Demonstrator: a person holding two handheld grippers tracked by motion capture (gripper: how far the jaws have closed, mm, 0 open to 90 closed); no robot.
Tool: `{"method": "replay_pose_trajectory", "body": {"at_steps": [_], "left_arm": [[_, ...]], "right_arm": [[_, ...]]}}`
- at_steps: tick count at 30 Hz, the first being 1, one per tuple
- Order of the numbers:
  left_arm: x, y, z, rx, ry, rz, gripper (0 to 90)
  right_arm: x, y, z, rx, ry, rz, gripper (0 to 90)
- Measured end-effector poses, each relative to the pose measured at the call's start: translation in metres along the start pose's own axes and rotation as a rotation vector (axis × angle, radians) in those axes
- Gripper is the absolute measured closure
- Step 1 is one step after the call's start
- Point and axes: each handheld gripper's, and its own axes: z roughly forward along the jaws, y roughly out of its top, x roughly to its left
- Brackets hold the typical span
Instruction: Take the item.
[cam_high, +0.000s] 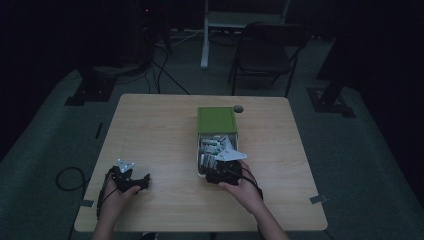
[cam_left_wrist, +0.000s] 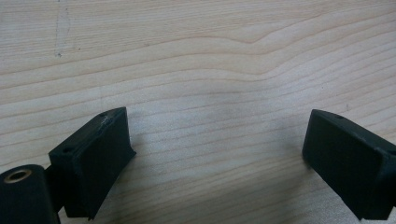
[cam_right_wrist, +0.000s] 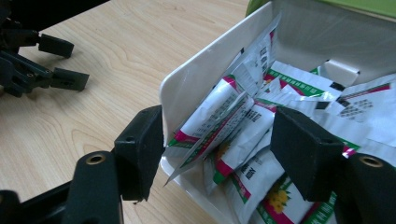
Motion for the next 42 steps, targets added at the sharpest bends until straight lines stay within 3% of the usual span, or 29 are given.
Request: {"method": "replay_pose_trajectory", "body": {"at_steps": [7, 14, 15, 19, 24, 28, 31, 42], "left_arm": [[0.0, 0.0, 0.0, 0.0, 0.0, 0.0, 8.2], [0.0, 0.0, 0.0, 0.0, 0.0, 0.0, 8.2], [0.0, 0.0, 0.0, 0.0, 0.0, 0.0, 8.2], [0.0, 0.0, 0.0, 0.0, 0.0, 0.0, 8.1], [0.0, 0.0, 0.0, 0.0, 0.0, 0.0, 8.2], [0.0, 0.0, 0.0, 0.0, 0.0, 0.0, 8.2], [0.0, 0.0, 0.0, 0.0, 0.0, 0.0, 8.2], [0.0, 0.0, 0.0, 0.001, 0.0, 0.0, 8.2]], "right_arm": [[0.001, 0.0, 0.012, 0.033, -0.007, -0.024, 44.0], [-0.005, -0.001, 0.015, 0.04, -0.009, 0.001, 57.4], [-0.006, -0.001, 0.015, 0.043, -0.009, -0.005, 62.6], [-0.003, 0.0, 0.015, 0.055, 0.013, -0.031, 68.1], [-0.004, 0.0, 0.018, 0.072, 0.027, 0.021, 73.0], [-0.006, 0.0, 0.014, 0.073, 0.006, 0.024, 86.6], [-0.007, 0.001, 0.011, 0.066, 0.006, 0.053, 87.5], [-0.009, 0.007, -0.006, 0.015, 0.0, 0.059, 87.9]]}}
